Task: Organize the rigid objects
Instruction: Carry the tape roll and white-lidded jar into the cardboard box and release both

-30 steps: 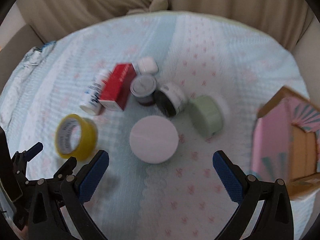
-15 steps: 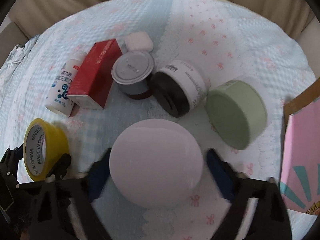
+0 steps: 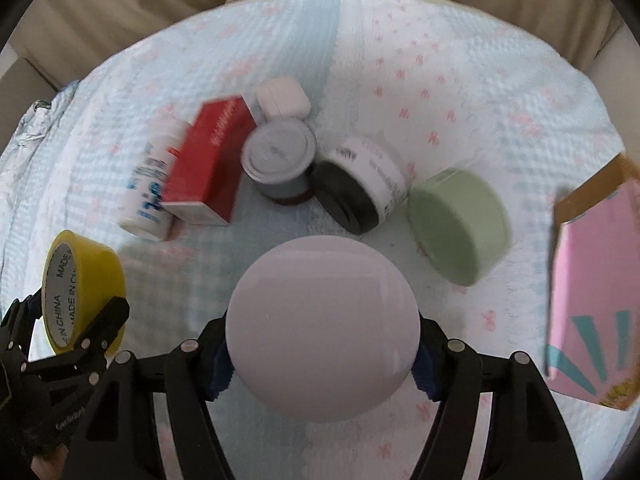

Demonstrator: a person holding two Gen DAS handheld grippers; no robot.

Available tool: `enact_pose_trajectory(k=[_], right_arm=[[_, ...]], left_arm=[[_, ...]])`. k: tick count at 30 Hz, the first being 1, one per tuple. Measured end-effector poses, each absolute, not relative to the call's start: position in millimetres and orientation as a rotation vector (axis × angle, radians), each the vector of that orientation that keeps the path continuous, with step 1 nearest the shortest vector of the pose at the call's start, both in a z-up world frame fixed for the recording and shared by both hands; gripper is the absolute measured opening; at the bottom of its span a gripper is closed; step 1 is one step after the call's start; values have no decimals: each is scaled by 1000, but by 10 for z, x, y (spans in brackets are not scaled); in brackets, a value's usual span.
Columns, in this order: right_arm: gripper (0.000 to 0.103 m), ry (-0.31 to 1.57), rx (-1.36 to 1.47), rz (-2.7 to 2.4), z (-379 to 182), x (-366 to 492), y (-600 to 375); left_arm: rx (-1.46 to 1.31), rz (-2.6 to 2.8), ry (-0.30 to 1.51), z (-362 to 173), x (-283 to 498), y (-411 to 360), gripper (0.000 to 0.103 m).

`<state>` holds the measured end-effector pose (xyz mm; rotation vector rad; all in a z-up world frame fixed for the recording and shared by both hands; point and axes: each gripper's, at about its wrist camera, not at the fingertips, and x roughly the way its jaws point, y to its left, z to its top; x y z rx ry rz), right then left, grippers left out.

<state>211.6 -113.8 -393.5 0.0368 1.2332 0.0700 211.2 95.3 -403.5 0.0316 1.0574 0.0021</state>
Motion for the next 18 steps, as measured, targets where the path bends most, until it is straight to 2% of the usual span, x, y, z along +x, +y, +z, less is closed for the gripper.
enact_pose_trajectory(k=[11,18], right_arm=[[66,1105,61,107,-2609,1794,-1398],[66,1049,51,111,-1815,1511,-1893]], left_arm=[[46,9,999,-2733,1961,757,97],[68,-59,959,-1873,1763,118,97]])
